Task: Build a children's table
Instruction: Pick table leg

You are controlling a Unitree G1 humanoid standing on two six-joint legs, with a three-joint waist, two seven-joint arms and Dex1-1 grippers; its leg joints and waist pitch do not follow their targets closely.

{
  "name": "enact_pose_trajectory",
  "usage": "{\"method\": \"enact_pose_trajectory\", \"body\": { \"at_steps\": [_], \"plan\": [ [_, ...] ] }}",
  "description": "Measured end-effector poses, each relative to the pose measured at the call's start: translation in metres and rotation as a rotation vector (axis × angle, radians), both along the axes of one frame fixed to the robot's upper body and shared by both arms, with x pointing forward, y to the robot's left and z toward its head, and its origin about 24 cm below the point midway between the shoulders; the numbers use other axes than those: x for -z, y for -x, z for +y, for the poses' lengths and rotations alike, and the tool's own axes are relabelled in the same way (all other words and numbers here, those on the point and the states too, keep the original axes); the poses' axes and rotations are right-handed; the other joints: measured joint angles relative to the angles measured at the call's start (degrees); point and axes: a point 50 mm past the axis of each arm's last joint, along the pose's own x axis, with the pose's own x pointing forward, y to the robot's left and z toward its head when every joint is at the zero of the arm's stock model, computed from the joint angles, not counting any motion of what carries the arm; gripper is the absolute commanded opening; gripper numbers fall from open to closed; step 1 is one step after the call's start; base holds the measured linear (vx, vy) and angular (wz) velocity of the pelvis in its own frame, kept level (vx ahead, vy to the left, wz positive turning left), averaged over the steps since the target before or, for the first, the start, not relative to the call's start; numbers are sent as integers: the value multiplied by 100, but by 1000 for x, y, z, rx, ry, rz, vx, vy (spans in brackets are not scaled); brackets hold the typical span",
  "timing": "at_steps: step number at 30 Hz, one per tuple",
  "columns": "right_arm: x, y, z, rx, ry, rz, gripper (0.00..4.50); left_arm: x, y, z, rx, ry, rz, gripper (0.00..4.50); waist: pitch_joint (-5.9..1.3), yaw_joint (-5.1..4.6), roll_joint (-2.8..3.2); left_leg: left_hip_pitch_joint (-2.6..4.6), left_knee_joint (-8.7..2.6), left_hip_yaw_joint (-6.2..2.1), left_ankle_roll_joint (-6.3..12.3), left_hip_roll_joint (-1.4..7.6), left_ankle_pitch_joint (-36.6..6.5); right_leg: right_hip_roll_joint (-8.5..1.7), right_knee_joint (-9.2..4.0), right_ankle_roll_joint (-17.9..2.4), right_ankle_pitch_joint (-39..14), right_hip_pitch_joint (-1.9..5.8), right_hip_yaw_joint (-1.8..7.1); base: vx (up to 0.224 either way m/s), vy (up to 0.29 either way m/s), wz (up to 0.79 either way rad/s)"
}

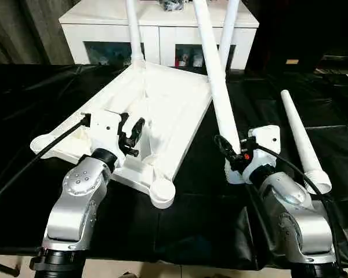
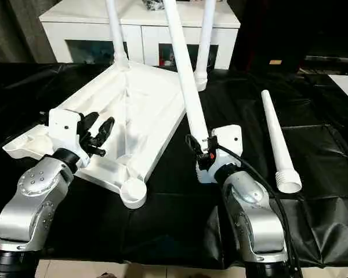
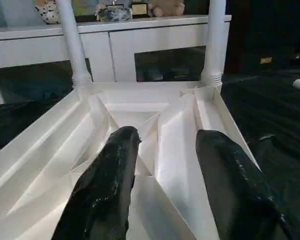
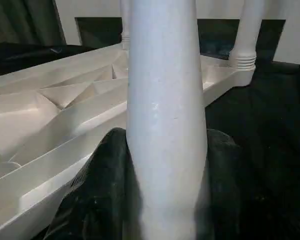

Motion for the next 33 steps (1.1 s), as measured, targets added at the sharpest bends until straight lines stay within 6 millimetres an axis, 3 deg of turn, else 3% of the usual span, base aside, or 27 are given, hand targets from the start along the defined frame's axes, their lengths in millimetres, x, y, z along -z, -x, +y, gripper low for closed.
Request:
{"method": "enact_pose_trajectory", "body": {
  "at_steps": [33],
  "plan": [
    [0, 0, 0, 0, 0, 0, 185, 0, 0, 0, 0, 0, 0, 222, 0, 0, 0, 1, 1, 0, 0, 0, 0, 0, 1, 0, 0, 0, 0, 0, 0, 0]
  ]
}}
